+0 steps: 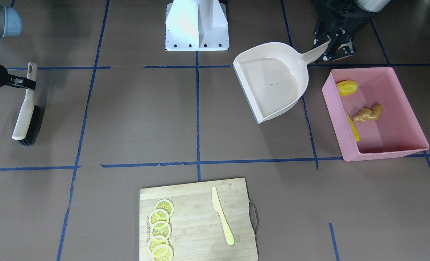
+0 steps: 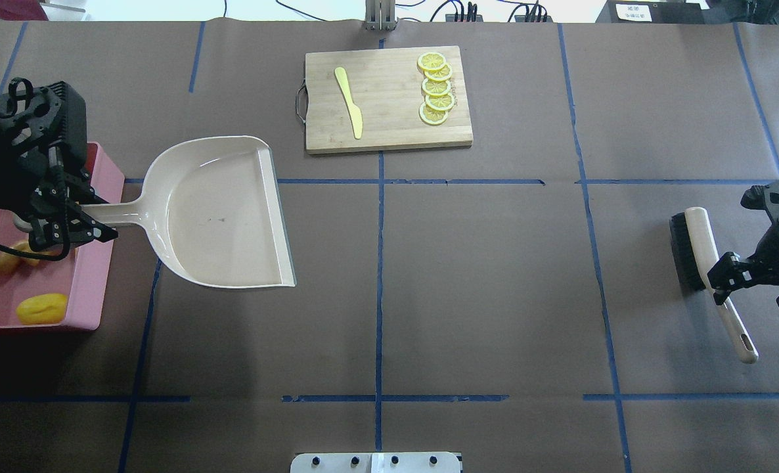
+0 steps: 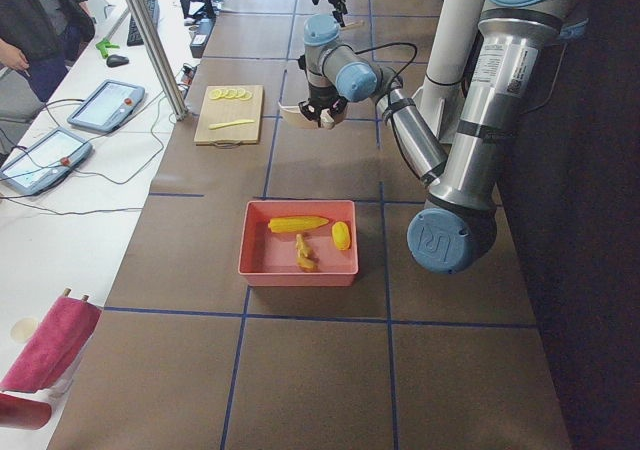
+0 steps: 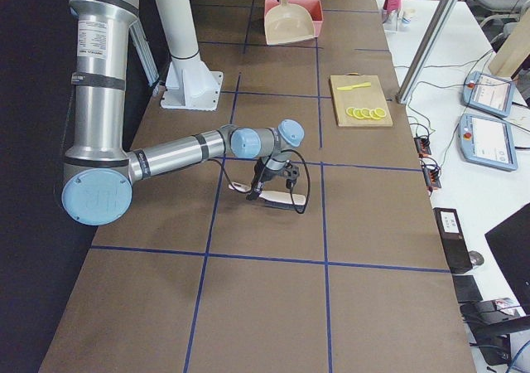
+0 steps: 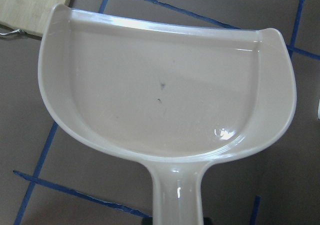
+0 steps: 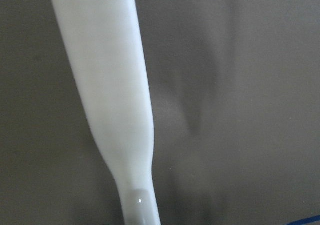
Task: Sweep and dump trash into bin
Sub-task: 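Carry the empty dustpan away from the bin while the right gripper lowers the brush, then lower the dustpan onto the table while the right gripper sets down the brush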
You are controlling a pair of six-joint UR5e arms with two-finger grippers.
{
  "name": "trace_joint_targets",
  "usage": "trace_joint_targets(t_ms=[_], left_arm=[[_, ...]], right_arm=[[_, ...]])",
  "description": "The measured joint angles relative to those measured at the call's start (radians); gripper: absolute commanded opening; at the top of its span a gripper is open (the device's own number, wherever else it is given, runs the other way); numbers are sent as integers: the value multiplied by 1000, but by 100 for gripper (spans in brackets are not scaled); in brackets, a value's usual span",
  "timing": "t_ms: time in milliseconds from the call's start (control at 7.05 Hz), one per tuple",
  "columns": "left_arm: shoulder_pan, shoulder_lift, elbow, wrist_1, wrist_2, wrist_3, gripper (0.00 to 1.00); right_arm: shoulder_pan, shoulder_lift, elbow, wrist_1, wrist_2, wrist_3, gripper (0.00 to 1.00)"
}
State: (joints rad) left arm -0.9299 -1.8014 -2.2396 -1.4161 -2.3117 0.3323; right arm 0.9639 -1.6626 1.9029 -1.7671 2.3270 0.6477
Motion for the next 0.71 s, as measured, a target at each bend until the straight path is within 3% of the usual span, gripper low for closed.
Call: trace_joint_targets(t_ms=[426, 710], left_arm=[[33, 0, 92, -158, 0, 6, 3], [98, -5, 164, -258, 7, 6, 5]], right_arm=[[86, 12, 24, 1, -5, 1, 100], [173, 12, 37, 64, -10, -6, 100]])
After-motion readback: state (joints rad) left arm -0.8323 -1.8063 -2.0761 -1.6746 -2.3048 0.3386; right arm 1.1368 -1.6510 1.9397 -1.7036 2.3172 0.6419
